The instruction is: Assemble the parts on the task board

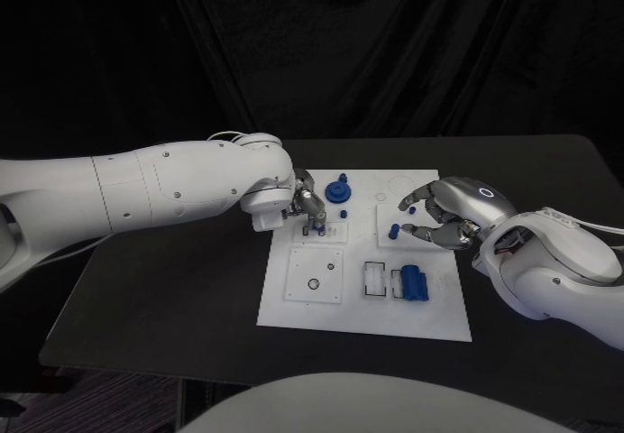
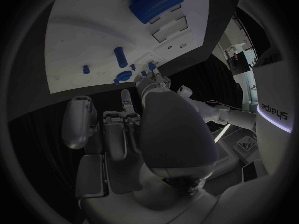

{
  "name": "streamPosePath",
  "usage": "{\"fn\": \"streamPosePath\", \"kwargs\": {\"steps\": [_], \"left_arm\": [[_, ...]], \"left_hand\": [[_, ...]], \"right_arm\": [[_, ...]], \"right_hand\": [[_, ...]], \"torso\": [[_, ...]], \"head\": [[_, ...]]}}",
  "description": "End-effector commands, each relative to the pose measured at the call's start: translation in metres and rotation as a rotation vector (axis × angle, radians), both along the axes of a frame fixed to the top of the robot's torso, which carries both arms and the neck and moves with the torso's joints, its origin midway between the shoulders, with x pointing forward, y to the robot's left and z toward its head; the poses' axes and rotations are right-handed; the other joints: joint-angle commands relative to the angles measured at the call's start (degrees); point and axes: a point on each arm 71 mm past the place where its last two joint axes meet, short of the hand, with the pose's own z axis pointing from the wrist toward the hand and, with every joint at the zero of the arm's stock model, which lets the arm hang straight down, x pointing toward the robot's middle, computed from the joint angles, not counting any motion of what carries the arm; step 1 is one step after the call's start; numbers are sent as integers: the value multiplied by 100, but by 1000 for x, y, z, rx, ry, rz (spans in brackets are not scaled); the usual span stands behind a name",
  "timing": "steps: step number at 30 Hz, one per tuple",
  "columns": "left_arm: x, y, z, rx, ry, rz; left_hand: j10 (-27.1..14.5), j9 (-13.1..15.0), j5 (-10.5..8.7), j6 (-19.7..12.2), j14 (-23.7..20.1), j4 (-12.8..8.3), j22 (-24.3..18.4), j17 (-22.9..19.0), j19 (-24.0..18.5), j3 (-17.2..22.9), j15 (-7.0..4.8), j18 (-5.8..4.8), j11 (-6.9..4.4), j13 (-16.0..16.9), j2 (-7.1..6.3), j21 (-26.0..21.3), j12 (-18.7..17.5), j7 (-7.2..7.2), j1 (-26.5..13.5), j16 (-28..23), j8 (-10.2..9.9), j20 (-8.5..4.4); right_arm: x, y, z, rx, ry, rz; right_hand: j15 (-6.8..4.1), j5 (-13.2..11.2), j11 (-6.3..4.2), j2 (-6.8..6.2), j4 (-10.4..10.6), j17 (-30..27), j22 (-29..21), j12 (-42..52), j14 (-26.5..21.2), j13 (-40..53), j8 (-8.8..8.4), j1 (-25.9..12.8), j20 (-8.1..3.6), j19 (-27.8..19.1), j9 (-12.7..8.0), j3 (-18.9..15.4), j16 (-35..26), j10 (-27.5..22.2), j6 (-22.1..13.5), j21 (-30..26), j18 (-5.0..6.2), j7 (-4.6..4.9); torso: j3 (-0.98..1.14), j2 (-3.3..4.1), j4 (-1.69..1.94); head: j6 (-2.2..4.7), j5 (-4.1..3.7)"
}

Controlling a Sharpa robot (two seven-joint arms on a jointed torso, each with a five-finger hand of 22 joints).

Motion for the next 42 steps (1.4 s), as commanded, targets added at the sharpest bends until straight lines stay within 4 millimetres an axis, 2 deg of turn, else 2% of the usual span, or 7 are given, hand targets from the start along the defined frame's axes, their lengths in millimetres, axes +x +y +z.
{"fn": "streamPosePath", "kwargs": {"steps": [1,13,24,42], "left_arm": [[-2,-1,-3,-9,20,15],[-4,0,-6,-8,31,14],[-5,2,-8,0,45,4],[-7,3,-8,-7,50,-7]], "left_hand": [[605,50,-84,810,595,106,1509,1509,613,67,-4,-79,5,1499,137,26,15,-753,51,15,-44,-12],[605,56,-152,806,595,119,1509,1509,613,53,3,-79,13,1499,149,26,15,-743,67,15,-103,-5],[605,94,-343,840,595,178,1509,1509,613,1,21,-79,28,1499,185,26,15,-729,89,15,-218,15],[605,127,-317,877,595,163,1509,1509,613,1,21,-79,23,1499,173,26,15,-735,128,15,-253,20]], "right_arm": [[1,-2,-1,-7,10,-20],[1,-2,-1,-10,17,-22],[2,-2,-3,-17,25,-25],[2,-3,-5,-29,43,-35]], "right_hand": [[29,13,56,2,-1,1509,926,16,593,1507,-2,65,-7,-37,-7,26,14,597,42,-31,119,-5],[29,26,56,12,3,1509,922,16,593,1507,1,67,-7,-43,-13,39,14,597,62,-46,121,-6],[29,34,55,18,4,1509,923,16,593,1507,1,70,-7,-42,-15,46,14,597,68,-44,121,-7],[27,70,52,45,-6,1509,915,16,593,1507,-6,100,-8,-53,-34,91,14,597,87,-75,127,-9]], "torso": [[0,0,-2],[-2,-2,-1],[-4,-4,1],[-3,-2,-1]], "head": [[1,-6],[1,-6],[1,-13],[1,-21]]}}
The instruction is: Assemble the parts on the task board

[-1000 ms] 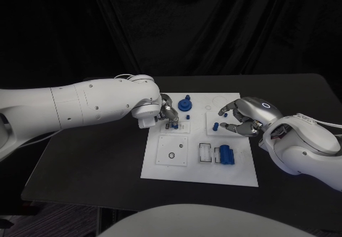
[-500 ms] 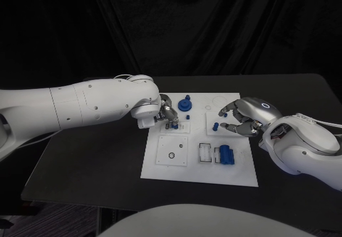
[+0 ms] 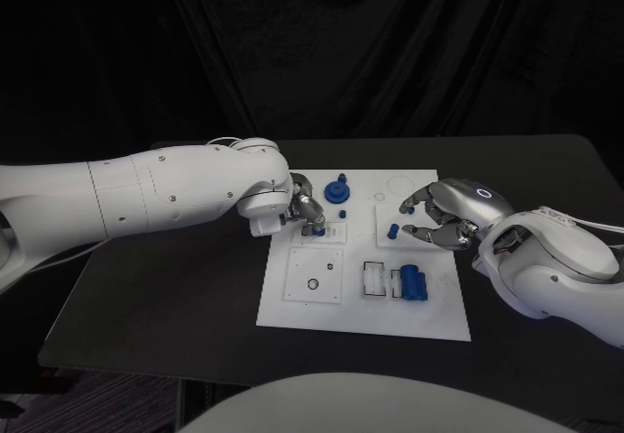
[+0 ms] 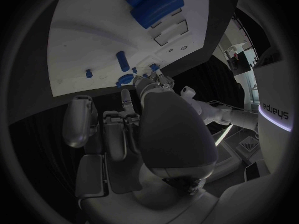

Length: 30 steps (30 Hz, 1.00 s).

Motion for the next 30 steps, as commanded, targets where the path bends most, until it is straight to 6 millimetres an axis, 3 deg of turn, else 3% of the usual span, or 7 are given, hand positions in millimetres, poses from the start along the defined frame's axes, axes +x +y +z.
{"fn": "streamPosePath", "kwargs": {"steps": [1,20,22,24,26,30], "left_arm": [[-2,1,-3,9,21,-9],[-3,-2,-4,-9,41,-15],[-3,-2,-4,-12,45,-15],[-3,-2,-4,-15,47,-13],[-2,-2,-4,-16,49,-11],[-2,-1,-4,-16,51,-8]], "left_hand": [[593,9,27,801,595,19,1509,1509,613,-3,19,-79,10,1499,145,26,15,-746,146,15,-19,19],[593,82,51,811,595,42,1509,1509,613,-17,27,-79,19,1499,140,26,15,-735,179,15,-87,26],[593,126,-138,752,595,112,1509,1509,613,-56,44,-79,37,1499,177,26,15,-715,183,15,-138,40],[593,156,-642,740,595,268,1509,1509,613,-173,63,-79,46,1499,235,26,15,-715,142,15,-165,61],[593,174,-1017,699,595,412,1493,1509,581,-349,69,-69,57,1499,230,9,15,-712,115,15,-222,72],[593,170,-1233,555,595,615,1437,1509,478,-603,103,-33,102,1499,191,-55,15,-663,111,15,-398,102]], "right_arm": [[0,-1,-2,-11,14,-21],[1,-1,-4,-18,33,-28],[1,-1,-4,-18,33,-28],[1,-1,-4,-18,34,-28],[1,-1,-4,-18,34,-28],[0,-1,-4,-19,36,-28]], "right_hand": [[27,23,52,-1,-5,1509,917,16,593,1509,-6,54,13,-33,-5,27,14,597,46,-19,36,-9],[26,29,53,8,-8,1502,904,16,590,1509,-13,62,12,-51,-13,41,8,597,44,-64,45,-7],[26,29,53,8,-8,1502,904,16,590,1509,-13,62,12,-51,-13,41,8,597,44,-64,45,-7],[26,29,53,8,-8,1502,904,16,590,1509,-13,62,12,-51,-13,41,8,597,44,-64,45,-7],[26,29,53,8,-8,1502,904,16,590,1509,-13,62,12,-51,-13,41,8,597,44,-64,45,-7],[26,29,53,8,-8,1502,904,16,590,1509,-13,62,12,-51,-13,41,8,597,44,-64,45,-7]], "torso": [[-2,3,-1],[1,1,0],[1,-1,-2],[2,-1,-1],[1,-1,-3],[1,-1,-2]], "head": [[1,-2],[1,-3],[1,-1],[1,-5],[1,-6],[1,5]]}}
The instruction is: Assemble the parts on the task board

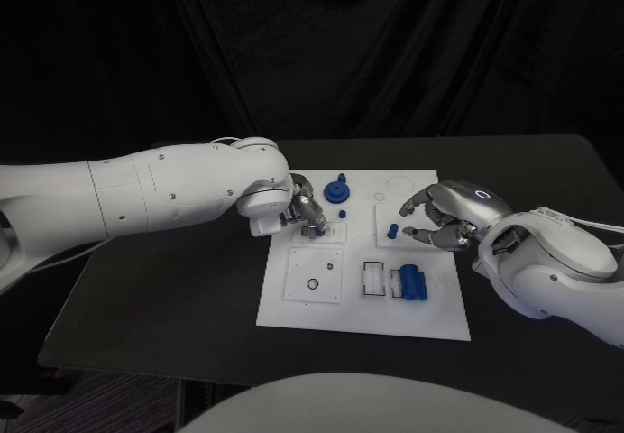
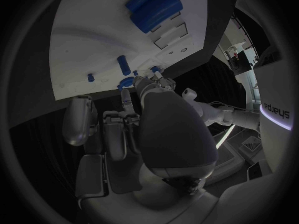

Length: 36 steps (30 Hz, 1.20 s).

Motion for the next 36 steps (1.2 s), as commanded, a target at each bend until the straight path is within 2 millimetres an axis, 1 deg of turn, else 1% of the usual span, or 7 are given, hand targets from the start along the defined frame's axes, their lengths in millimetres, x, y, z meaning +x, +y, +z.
{"fn": "streamPosePath", "kwargs": {"steps": [1,5,14,20,29,31,36], "left_arm": [[-1,1,-4,-3,23,-4],[-1,1,-4,-5,20,0],[-1,2,-4,-9,14,8],[0,4,-4,-12,7,22],[0,6,-4,-6,-17,27],[1,6,-3,-5,-23,26],[1,6,-3,-4,-29,24]], "left_hand": [[599,-30,-123,-73,607,98,1424,1509,443,-169,61,-26,57,1500,-41,-55,16,-61,-77,15,-122,57],[599,-95,-278,-230,607,316,1349,1509,318,-379,123,18,124,1500,-39,-150,16,15,-108,15,-340,110],[599,-154,-418,-273,607,516,1270,1509,200,-585,169,61,172,1500,-61,-258,16,59,-142,15,-474,156],[599,-171,-176,-295,607,520,1210,1509,120,-578,186,92,189,1500,-6,-346,16,75,2,15,-537,176],[599,-180,-311,-269,607,874,1154,1509,70,-812,216,115,218,1500,-23,-436,16,96,-174,15,-590,206],[599,-159,-83,-234,607,895,1149,1509,72,-790,205,117,201,1500,5,-449,16,75,-107,15,-569,199],[599,-145,-16,-231,607,890,1143,1509,67,-778,199,119,195,1500,8,-461,16,69,-67,15,-558,195]], "right_arm": [[0,-1,-1,-7,10,-17],[0,-1,-1,-7,13,-17],[-1,-1,-2,-9,24,-19],[-1,-1,-2,-11,30,-20],[-2,-1,-3,-11,45,-23],[-2,-1,-4,-12,49,-24],[-2,-1,-5,-14,60,-27]], "right_hand": [[26,30,53,9,-8,1501,906,16,590,1506,-13,63,-9,-30,-8,42,8,597,44,-30,47,-7],[27,32,55,13,-6,1491,903,16,587,1506,-18,63,-9,-33,-13,49,0,597,42,-40,48,-5],[27,33,55,14,-6,1501,906,16,590,1506,-18,63,-9,-29,-14,50,7,597,42,-29,46,-5],[27,33,55,14,-6,1501,906,16,590,1506,-18,63,-9,-29,-14,50,7,597,42,-29,46,-5],[28,39,57,23,1,1501,907,16,590,1506,-26,57,-9,-27,-22,59,8,597,36,-28,45,-1],[29,44,60,29,7,1499,903,16,589,1506,-32,49,-9,-32,-28,63,6,597,32,-41,48,2],[29,44,60,29,7,1499,903,16,589,1506,-32,49,-9,-32,-28,63,6,597,32,-41,48,2]], "torso": [[0,1,-2],[0,1,0],[-1,0,1],[0,0,-1],[0,-1,-1],[1,0,-1],[0,0,0]], "head": [[1,14],[1,14],[1,22],[1,33],[1,41],[1,44],[1,46]]}}
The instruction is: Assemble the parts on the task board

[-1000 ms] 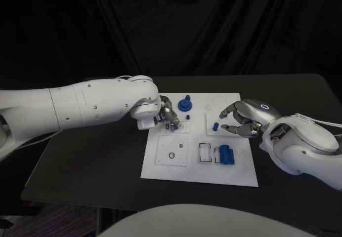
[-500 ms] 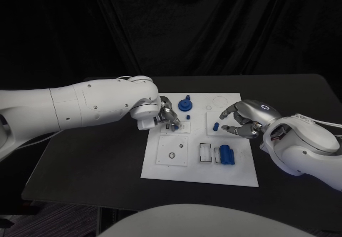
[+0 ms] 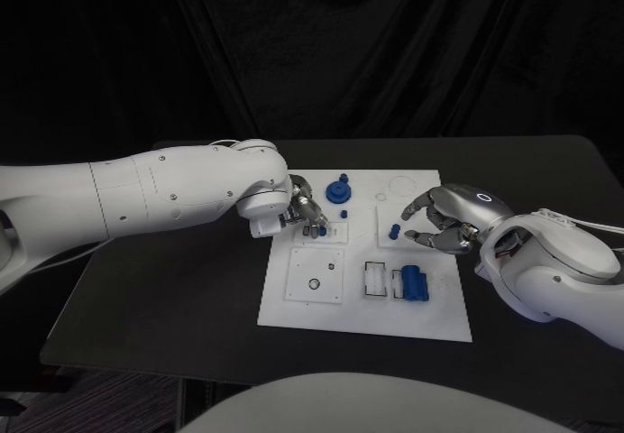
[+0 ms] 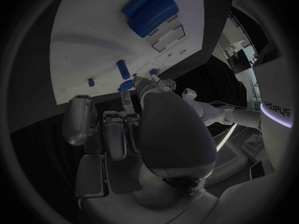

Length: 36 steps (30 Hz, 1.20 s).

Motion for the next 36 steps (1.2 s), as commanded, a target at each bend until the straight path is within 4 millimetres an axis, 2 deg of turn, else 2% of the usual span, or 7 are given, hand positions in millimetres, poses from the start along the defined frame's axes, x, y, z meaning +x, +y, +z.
{"fn": "streamPosePath", "kwargs": {"steps": [1,11,12,14,19,25,36], "left_arm": [[1,0,0,-1,-25,-4],[0,0,0,-5,-25,-11],[-1,0,0,-8,-27,-13],[-2,0,1,-22,-36,-15],[-6,1,3,-47,-63,-15],[-12,8,10,-45,-141,-26],[-3,28,46,-11,-269,-28]], "left_hand": [[606,7,26,32,595,6,1140,1509,65,33,26,121,21,1500,-1,-37,16,1,57,15,0,31],[606,53,-357,51,595,73,1141,1509,78,-107,21,118,17,1500,-99,-47,16,-2,44,15,40,22],[606,63,-894,73,595,233,1144,1509,86,-302,26,114,23,1500,-196,-47,16,4,-120,15,52,33],[606,73,-1413,78,595,365,1154,1509,103,-535,30,111,26,1500,-297,-41,16,6,-218,15,56,28],[606,108,-1944,122,595,572,1223,1509,200,-1030,18,79,17,1500,-427,45,16,-12,-335,15,96,17],[606,235,-1887,289,595,594,1308,1509,308,-1454,-38,41,-51,1500,-392,159,16,-90,-353,15,306,-31],[606,1247,-536,237,595,584,1413,1509,435,-1913,-233,-9,-264,1500,-153,296,16,-344,453,15,1435,-219]], "right_arm": [[0,-1,-2,-10,24,-20],[0,-1,-4,-13,36,-23],[0,-1,-4,-13,37,-23],[0,-2,-4,-13,38,-25],[0,-3,-4,-11,38,-29],[0,-7,-4,-6,33,-35],[1,-9,-3,9,16,-36]], "right_hand": [[29,21,38,6,7,1499,904,16,589,1509,-32,26,-8,-32,-5,32,6,618,32,-19,48,2],[31,25,41,14,15,1491,900,16,587,1509,-38,15,-8,-37,-12,39,0,618,30,-31,50,4],[31,25,41,14,15,1491,900,16,587,1509,-38,15,-8,-37,-12,39,0,618,30,-31,50,4],[31,25,42,17,20,1493,900,16,588,1509,-40,7,-7,-38,-15,40,2,618,30,-34,50,5],[31,25,42,17,20,1493,900,16,588,1509,-40,7,-7,-38,-15,40,2,618,30,-34,50,5],[33,26,43,16,26,1489,897,16,586,1509,-42,-5,-7,-41,-18,39,-1,618,31,-44,52,6],[36,26,45,-4,42,1492,898,16,587,1509,-46,-47,-4,-39,-28,27,1,618,42,-43,51,6]], "torso": [[0,1,-1],[0,1,0],[1,1,-1],[1,0,-1],[0,1,-1],[0,1,1],[2,1,-1]], "head": [[1,7],[1,10],[1,11],[1,20],[1,19],[1,33],[1,79]]}}
